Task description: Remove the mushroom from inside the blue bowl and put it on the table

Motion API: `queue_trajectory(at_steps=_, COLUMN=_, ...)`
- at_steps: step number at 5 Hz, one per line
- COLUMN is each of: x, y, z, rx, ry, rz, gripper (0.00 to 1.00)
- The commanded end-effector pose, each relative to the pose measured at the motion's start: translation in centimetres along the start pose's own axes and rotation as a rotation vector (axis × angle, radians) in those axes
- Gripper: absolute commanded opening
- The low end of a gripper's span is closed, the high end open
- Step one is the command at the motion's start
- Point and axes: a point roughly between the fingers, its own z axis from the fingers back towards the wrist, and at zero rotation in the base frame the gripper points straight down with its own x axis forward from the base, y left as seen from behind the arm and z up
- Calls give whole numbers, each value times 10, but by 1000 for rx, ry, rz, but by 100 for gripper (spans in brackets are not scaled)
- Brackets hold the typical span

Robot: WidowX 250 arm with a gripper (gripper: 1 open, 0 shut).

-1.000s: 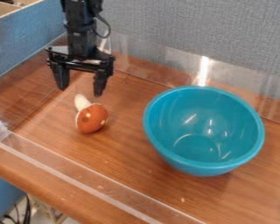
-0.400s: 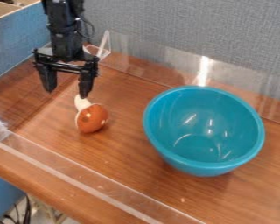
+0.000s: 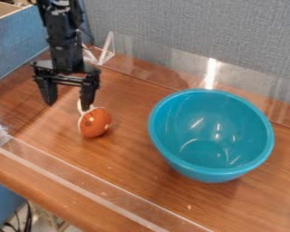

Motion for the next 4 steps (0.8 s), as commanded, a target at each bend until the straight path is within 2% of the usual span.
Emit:
queue_trajectory(at_steps=1, x=3, y=-9, z=10, rx=-2, ry=-60, rz=-11, gripper=100)
queue_trajectory(at_steps=3, x=3, y=-2, z=1, rx=-9, ry=-64, rz=-92, gripper=100)
queue_trajectory(at_steps=4, x=2, y=-1, z=9, rx=-9, ry=-65, rz=-74, gripper=100)
